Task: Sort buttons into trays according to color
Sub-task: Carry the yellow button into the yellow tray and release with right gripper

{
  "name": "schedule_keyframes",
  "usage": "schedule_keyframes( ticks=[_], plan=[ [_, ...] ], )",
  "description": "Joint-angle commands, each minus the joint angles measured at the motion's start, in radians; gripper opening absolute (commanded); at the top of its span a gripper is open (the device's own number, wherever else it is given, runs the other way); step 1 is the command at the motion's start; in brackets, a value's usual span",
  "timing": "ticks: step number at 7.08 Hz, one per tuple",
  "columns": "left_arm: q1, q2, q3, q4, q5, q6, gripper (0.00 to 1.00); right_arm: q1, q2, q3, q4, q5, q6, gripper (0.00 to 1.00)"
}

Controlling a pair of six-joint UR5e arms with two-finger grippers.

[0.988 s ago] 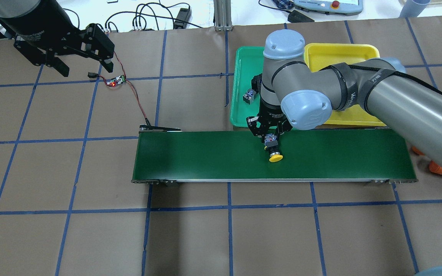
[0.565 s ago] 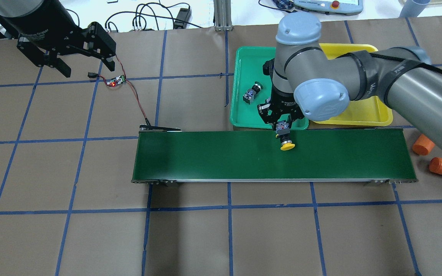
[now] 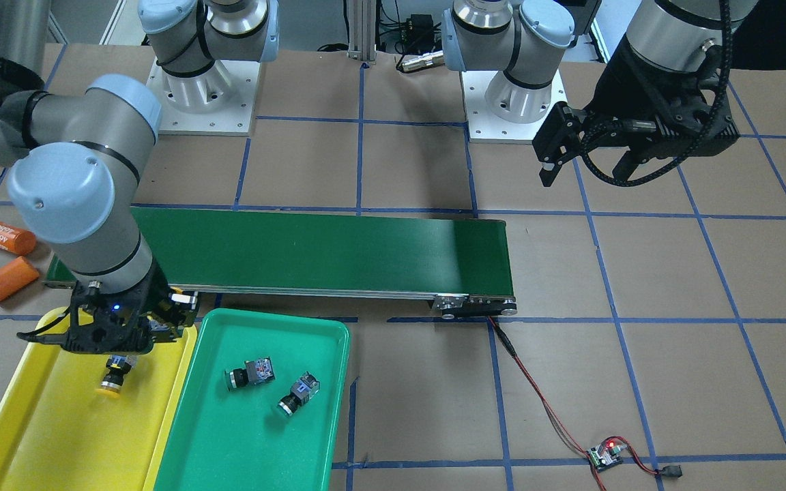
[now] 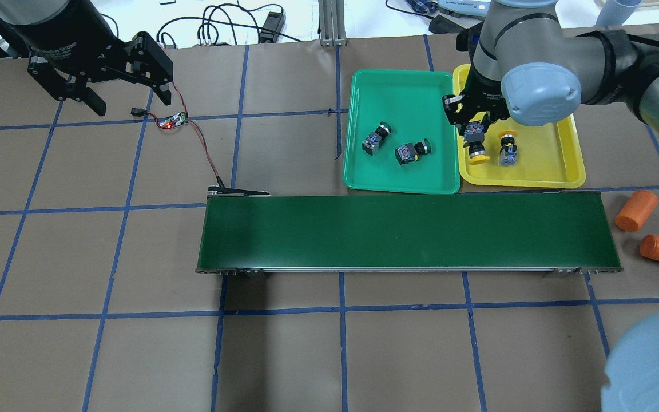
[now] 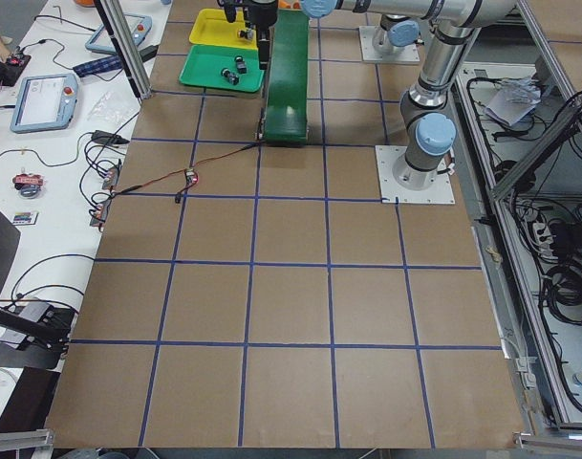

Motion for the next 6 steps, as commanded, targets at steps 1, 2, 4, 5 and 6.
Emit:
schedule_keyframes(
  ticks=[1, 2, 4, 5, 6],
  plan=[
    [0.000, 0.014, -0.022, -0.009, 0.000, 0.001, 1.00, -0.029, 0.123, -0.042, -0.122, -0.019, -0.020, 0.00],
    [0.000, 0.022, -0.024, -0.005, 0.002, 0.001, 1.00, -0.040, 0.149, -0.044, -0.157, -0.019, -0.023, 0.14],
    [0.000, 0.033, -0.038, -0.009, 0.002, 0.001, 1.00, -0.043, 0.149, -0.042, -0.182, -0.018, -0.009, 1.00],
    [0.000, 0.031, -0.041, -0.006, 0.003, 0.001, 1.00, -0.046, 0.137, -0.042, -0.171, -0.018, -0.009, 1.00],
    [0.000, 0.037, -0.039, -0.005, 0.002, 0.001, 1.00, -0.044, 0.090, -0.029, -0.147, -0.010, -0.008, 1.00]
  ],
)
